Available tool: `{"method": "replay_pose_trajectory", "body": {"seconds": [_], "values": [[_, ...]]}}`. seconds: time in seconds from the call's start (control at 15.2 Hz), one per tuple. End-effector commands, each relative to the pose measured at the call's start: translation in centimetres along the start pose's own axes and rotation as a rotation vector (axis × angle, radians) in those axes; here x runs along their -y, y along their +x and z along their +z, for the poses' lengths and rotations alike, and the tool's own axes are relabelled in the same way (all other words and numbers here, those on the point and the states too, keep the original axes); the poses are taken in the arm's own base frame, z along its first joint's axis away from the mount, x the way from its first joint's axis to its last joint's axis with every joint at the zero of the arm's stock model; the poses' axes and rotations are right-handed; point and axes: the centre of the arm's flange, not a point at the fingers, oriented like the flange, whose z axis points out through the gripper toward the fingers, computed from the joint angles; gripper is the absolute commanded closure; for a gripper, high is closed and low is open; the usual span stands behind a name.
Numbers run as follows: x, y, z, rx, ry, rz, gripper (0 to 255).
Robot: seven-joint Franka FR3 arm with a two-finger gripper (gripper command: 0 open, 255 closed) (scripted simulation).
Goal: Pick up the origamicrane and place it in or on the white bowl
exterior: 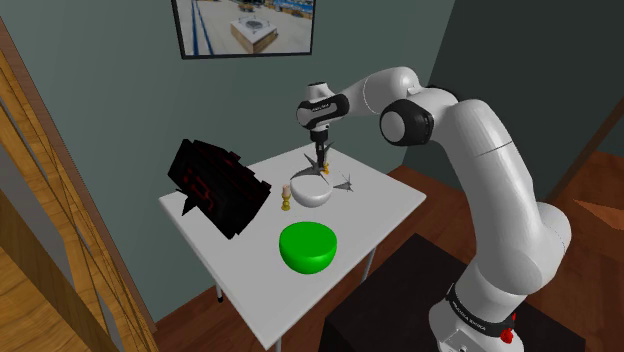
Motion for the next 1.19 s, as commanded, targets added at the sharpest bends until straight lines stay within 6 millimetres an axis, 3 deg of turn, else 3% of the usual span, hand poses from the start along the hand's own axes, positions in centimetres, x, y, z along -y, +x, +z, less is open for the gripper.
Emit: {"method": "replay_pose_trajectory", "body": {"seconds": [0.0,0.33,0.59,1.12], "values": [[0.0,0.0,0.0,0.0,0.0,0.0,0],[0.0,0.0,0.0,0.0,0.0,0.0,0],[0.0,0.0,-5.0,0.0,0.0,0.0,0],[0.0,0.0,-5.0,0.0,0.0,0.0,0]]}}
